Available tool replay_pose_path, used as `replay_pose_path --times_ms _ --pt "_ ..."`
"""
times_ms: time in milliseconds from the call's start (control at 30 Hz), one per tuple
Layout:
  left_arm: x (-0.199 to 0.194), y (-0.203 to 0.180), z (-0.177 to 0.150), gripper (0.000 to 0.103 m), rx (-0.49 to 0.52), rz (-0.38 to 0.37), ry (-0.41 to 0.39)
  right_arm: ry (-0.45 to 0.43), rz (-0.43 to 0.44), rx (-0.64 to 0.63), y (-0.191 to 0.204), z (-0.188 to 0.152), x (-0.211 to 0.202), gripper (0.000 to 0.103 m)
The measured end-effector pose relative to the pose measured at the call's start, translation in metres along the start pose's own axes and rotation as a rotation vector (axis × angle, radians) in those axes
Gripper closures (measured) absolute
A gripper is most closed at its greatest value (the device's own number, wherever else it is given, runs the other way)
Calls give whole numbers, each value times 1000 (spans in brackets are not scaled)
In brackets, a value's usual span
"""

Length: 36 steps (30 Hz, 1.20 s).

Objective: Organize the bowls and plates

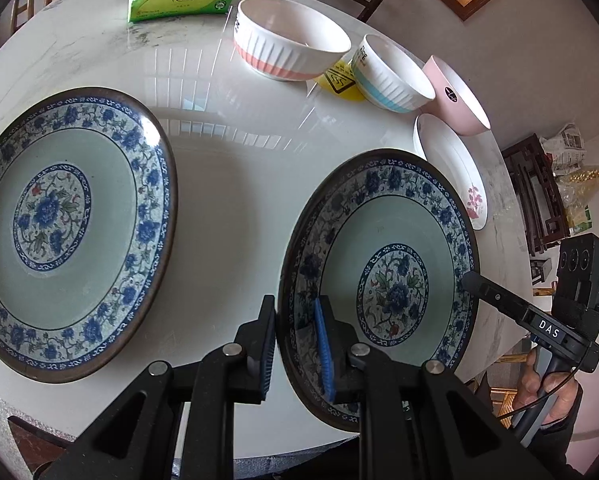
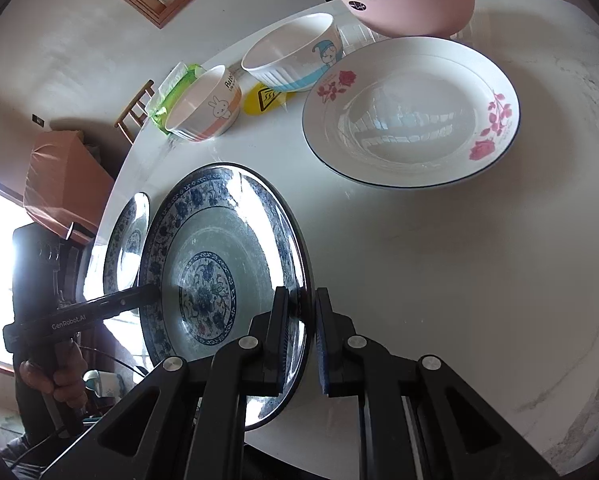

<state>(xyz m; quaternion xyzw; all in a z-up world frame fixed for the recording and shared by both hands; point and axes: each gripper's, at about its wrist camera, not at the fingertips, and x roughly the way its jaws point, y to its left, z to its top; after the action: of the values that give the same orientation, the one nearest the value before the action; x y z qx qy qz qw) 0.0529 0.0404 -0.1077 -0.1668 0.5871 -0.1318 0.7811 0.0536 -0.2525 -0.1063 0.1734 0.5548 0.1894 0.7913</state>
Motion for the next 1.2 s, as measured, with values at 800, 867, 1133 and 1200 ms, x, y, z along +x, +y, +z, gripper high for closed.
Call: replay_pose_path --times_ms 800,867,1133,1200 --pt "-94 102 25 83 -133 109 -170 29 67 -154 117 51 43 90" --pt "-101 116 25 83 -149 124 -178 46 77 -167 131 54 54 90" --pt "-113 166 27 82 -208 177 -190 111 83 -198 179 57 96 90" --pt "-113 176 27 82 -217 184 -188 122 78 -207 189 57 106 90"
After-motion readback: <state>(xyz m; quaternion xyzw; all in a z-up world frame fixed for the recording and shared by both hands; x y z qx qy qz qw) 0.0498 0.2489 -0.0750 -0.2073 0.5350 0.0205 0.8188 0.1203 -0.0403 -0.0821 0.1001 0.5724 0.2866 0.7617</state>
